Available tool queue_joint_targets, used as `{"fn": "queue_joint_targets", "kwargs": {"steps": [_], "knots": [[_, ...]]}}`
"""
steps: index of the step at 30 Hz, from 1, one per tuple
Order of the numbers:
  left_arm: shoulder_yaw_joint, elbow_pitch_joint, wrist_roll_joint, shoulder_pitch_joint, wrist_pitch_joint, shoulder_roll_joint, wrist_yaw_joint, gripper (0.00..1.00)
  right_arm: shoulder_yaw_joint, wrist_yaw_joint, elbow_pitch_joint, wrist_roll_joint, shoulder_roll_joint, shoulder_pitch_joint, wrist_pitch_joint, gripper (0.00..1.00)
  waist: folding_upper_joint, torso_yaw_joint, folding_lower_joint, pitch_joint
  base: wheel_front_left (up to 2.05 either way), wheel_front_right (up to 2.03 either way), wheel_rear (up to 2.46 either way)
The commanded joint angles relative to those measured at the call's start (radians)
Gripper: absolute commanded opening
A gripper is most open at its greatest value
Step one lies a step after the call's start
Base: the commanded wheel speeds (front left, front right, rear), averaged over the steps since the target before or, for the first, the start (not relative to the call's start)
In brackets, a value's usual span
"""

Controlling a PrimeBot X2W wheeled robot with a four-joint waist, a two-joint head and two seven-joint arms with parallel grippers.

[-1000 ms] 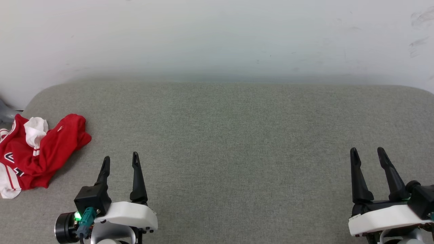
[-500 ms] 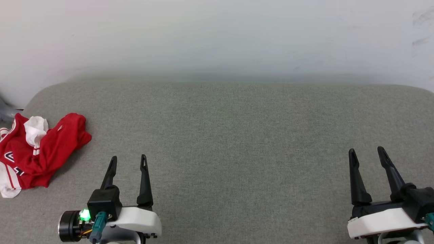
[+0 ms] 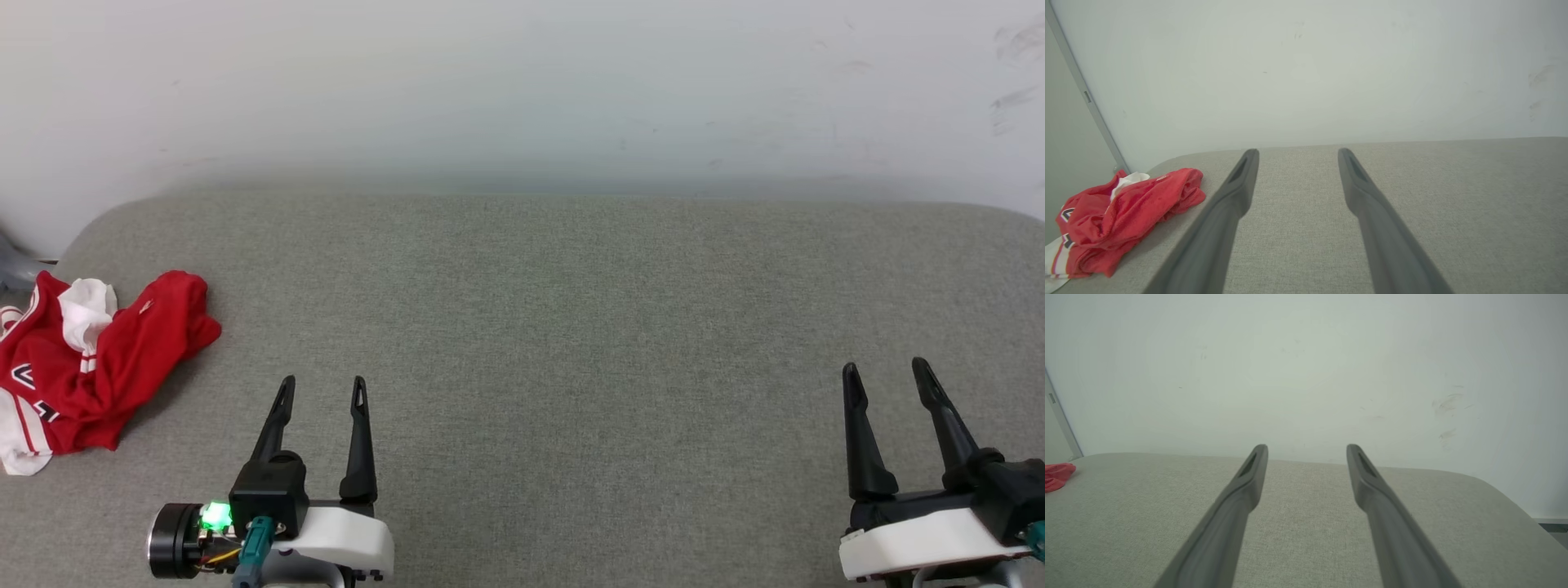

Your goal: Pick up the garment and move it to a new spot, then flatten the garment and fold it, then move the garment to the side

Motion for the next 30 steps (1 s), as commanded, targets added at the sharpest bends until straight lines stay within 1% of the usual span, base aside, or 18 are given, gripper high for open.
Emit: {"fn": "queue_joint_targets", "kwargs": {"steps": [1, 17, 30], "knots": [[0.007, 0.001, 0.014, 0.009, -0.009, -0.002, -0.006, 1.0, -0.004, -0.001, 0.007, 0.01, 0.001, 0.01, -0.008, 1.0, 0.0, 0.001, 0.0, 0.0, 0.0, 0.0, 0.0], [0.057, 0.028, 0.003, 0.012, -0.007, -0.031, -0.059, 1.0, -0.009, -0.001, 0.044, 0.077, 0.001, 0.006, -0.006, 1.0, 0.0, 0.005, 0.0, 0.0, 0.0, 0.0, 0.0], [0.069, 0.04, 0.014, 0.008, -0.007, -0.041, -0.072, 1.0, -0.003, -0.001, 0.05, 0.076, 0.001, 0.006, -0.006, 1.0, 0.0, 0.008, 0.0, 0.001, 0.0, 0.0, 0.0]]}}
